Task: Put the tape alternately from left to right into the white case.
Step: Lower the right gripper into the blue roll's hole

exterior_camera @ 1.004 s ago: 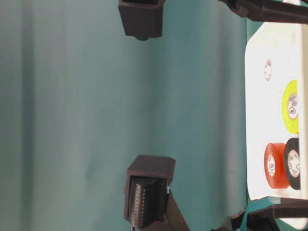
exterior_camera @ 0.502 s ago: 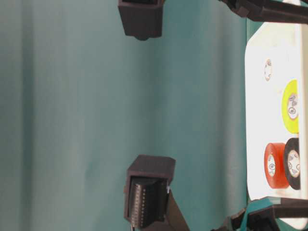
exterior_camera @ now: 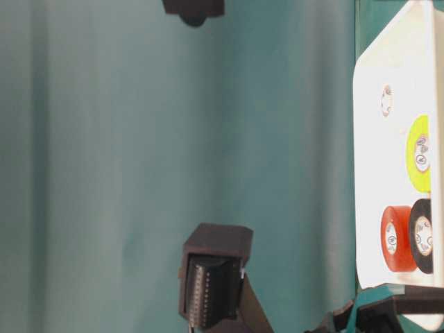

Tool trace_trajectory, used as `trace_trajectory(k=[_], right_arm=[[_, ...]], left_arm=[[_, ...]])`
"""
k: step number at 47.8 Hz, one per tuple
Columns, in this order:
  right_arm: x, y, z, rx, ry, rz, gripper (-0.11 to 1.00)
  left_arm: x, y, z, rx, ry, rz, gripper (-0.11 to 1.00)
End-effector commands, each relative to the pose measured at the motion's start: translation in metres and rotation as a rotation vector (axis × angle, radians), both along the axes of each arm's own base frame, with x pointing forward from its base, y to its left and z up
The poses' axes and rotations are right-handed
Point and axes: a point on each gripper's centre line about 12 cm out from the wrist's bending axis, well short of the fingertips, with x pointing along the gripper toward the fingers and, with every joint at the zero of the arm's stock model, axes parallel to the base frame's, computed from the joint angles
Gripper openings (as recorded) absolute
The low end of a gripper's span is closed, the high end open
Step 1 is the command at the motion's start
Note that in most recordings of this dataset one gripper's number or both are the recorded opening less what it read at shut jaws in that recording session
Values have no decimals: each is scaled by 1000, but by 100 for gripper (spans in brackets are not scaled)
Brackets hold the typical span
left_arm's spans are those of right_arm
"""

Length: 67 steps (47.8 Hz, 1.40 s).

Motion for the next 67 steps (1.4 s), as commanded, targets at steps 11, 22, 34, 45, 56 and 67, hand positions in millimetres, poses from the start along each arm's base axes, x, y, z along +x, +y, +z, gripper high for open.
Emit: trace_trajectory(k=[11,22,34,45,56,67], right_arm=[[-16,4,2,52,32,-60,79],[-26,13,-4,58,57,-45,79],[-39,8,-17,67,105,-82,79],[-38,6,-21,57,114,-81,79],[-32,0,-32,44,146,-110,79],[-30,0,-33,43,145,-109,79]], left_arm=[[3,-2,9,-7,-30,-3,55],[5,-3,11,-8,-34,-3,55],[5,-3,11,-9,-37,-3,55],[6,-3,12,-11,-40,-2,55],[6,-3,12,-11,-40,-2,55],[5,-3,11,-9,-37,-3,55]])
